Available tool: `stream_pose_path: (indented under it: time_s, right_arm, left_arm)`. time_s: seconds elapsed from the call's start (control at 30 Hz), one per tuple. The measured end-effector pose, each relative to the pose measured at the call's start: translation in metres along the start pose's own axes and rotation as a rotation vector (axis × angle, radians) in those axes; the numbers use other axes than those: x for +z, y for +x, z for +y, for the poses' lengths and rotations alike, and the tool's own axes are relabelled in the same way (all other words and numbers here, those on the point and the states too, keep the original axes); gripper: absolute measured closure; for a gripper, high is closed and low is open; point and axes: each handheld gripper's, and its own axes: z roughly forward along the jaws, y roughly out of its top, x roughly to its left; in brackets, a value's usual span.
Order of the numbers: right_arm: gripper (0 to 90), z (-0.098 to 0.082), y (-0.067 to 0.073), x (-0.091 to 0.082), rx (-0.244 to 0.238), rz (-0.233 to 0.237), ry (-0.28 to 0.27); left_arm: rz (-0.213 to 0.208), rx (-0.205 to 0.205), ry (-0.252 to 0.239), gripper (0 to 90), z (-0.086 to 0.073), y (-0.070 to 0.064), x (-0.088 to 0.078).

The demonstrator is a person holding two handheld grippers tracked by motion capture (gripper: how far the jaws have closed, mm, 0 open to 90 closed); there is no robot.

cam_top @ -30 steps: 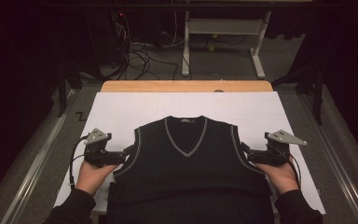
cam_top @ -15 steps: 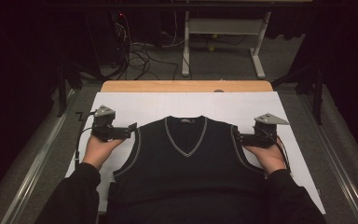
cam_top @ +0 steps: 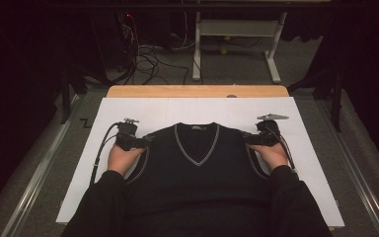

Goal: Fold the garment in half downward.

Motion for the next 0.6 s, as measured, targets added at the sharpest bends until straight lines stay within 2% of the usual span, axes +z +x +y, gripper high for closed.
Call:
stream_pose_path:
  time_s: [0.07, 0.1, 0.13, 0.2, 0.23, 0.27, 0.43, 0.5, 0.6]
  right_arm:
    - [22.6, -0.002, 0.001, 0.004, 0.004, 0.005, 0.029]
    - [22.6, -0.002, 0.001, 0.004, 0.004, 0.005, 0.029]
    - [26.5, -0.003, 0.002, 0.005, -0.006, 0.007, 0.042]
    - [31.3, -0.005, 0.007, 0.009, -0.035, 0.005, 0.065]
    - [35.3, -0.006, 0.009, 0.009, -0.042, -0.011, 0.064]
    - [42.7, -0.007, 0.012, 0.008, -0.058, -0.013, 0.062]
    - [71.1, -0.005, 0.022, 0.005, -0.08, 0.007, 0.08]
    - [75.9, -0.004, 0.024, 0.005, -0.077, 0.013, 0.091]
    - [78.4, -0.003, 0.023, 0.004, -0.077, 0.018, 0.094]
  left_arm:
    - [0.031, 0.025, -0.002, 18.6, -0.001, -0.005, 0.002]
    - [0.039, 0.032, -0.005, 18.6, -0.001, -0.007, 0.002]
    - [0.039, 0.032, -0.006, 21.8, -0.001, -0.009, 0.002]
    - [0.037, 0.033, -0.005, 34.4, -0.002, -0.014, 0.001]
    - [0.039, 0.033, -0.005, 39.8, -0.002, -0.016, 0.001]
    - [0.047, 0.034, -0.003, 41.8, -0.002, -0.019, 0.001]
    - [0.017, 0.004, 0.002, 59.4, -0.001, -0.021, 0.0]
    - [-0.002, -0.003, 0.004, 66.9, 0.0, -0.022, 0.0]
    - [-0.014, -0.007, 0.005, 70.8, 0.001, -0.021, -0.001]
